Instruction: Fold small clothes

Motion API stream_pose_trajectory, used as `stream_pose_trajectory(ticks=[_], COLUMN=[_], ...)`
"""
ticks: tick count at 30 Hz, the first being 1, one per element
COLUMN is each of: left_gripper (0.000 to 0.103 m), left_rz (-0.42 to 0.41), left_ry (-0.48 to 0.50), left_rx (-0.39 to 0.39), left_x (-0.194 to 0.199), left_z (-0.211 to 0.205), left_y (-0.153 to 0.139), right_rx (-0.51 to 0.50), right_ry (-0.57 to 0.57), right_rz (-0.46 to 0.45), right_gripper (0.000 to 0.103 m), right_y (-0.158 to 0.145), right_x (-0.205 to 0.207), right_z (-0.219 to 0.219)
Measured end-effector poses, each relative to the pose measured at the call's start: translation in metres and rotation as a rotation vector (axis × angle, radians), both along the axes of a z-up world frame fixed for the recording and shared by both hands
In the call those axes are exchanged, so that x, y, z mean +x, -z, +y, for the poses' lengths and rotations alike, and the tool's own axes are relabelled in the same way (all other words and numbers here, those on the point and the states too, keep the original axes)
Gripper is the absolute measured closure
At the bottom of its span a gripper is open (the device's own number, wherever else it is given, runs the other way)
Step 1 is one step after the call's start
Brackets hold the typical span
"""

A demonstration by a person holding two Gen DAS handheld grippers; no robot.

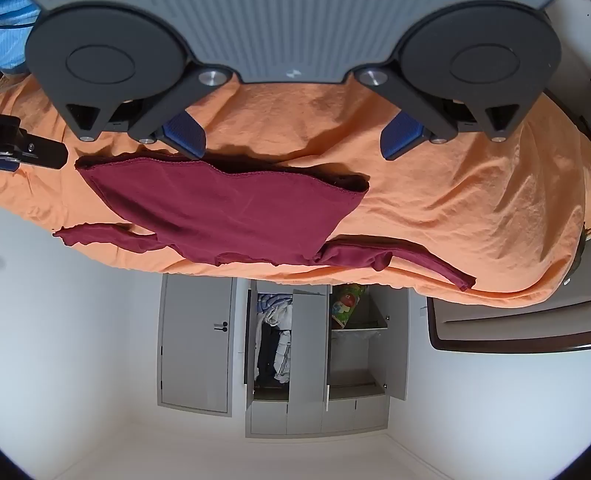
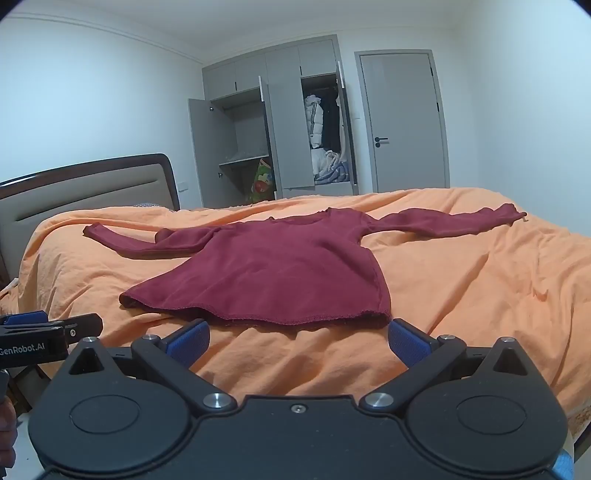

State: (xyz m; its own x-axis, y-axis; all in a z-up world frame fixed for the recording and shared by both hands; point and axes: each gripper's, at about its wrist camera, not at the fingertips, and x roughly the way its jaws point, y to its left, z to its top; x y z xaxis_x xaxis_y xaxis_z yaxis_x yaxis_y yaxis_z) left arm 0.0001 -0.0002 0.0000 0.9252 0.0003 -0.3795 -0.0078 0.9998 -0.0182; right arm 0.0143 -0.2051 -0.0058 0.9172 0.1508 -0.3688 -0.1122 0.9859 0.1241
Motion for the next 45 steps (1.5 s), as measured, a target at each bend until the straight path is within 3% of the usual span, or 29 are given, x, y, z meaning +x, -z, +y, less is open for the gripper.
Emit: stream_pose_trajectory(ticks=[45], left_gripper=[0.0], left_rz=[0.027], left_ry=[-0.007], left_rx=[-0.011], left_x=[0.002], left_z=[0.001], left_y=[0.004], right_rx=[0.012], right_ry=[-0.009], right_rz=[0.052], right_gripper=[0.0], right_y=[0.01], right_x=[0.007], right_z=[0.0])
